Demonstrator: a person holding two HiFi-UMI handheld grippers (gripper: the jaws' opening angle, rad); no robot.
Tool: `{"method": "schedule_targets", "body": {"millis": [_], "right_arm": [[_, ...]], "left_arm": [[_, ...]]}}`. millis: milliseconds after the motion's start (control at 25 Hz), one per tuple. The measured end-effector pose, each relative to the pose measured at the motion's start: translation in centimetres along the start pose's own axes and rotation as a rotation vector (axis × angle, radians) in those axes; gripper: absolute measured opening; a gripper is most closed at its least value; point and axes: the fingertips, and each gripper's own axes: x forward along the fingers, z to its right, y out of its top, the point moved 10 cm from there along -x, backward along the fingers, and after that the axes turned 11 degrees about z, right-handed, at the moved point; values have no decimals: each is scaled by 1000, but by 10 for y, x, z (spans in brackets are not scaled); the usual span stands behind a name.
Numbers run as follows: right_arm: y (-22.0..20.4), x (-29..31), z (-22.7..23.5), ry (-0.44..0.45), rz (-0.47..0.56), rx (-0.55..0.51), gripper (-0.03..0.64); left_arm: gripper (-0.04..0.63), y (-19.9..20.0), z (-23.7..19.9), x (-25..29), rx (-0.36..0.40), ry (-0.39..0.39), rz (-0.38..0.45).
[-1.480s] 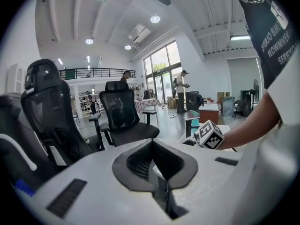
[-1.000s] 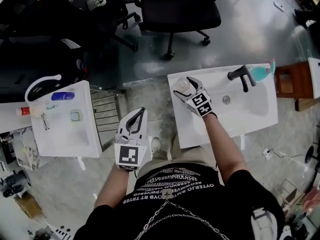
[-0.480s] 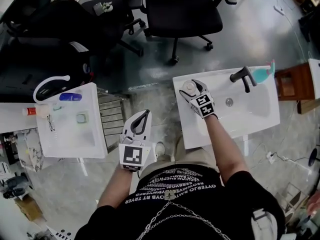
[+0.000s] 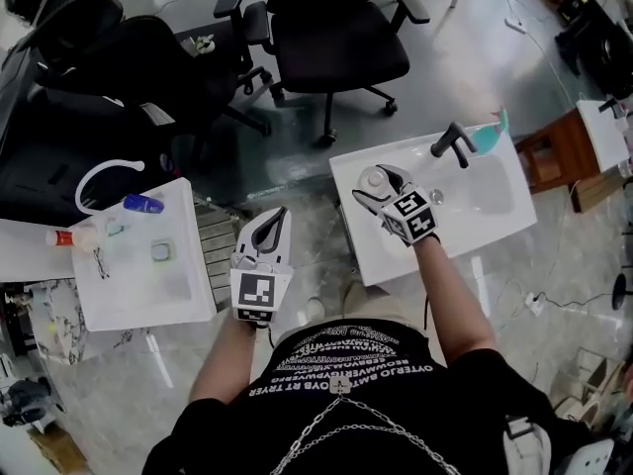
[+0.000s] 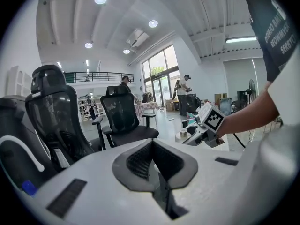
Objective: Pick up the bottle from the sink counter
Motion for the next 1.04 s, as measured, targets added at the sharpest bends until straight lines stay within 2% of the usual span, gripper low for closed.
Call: {"method": "schedule_targets", "body": {"millis": [240,640,1040], "right_arm": [[43,-43,-42,0,-12,-15,336],[104,-92,-98,27,-11,-36,336],[115,-94,-104,-4,7,-65,336]], "left_arm": [[5,17,8,-25,4,-45,53],[5,29,8,-66,20,-91,93],[5,35,2,-68,32,-111,129]]}}
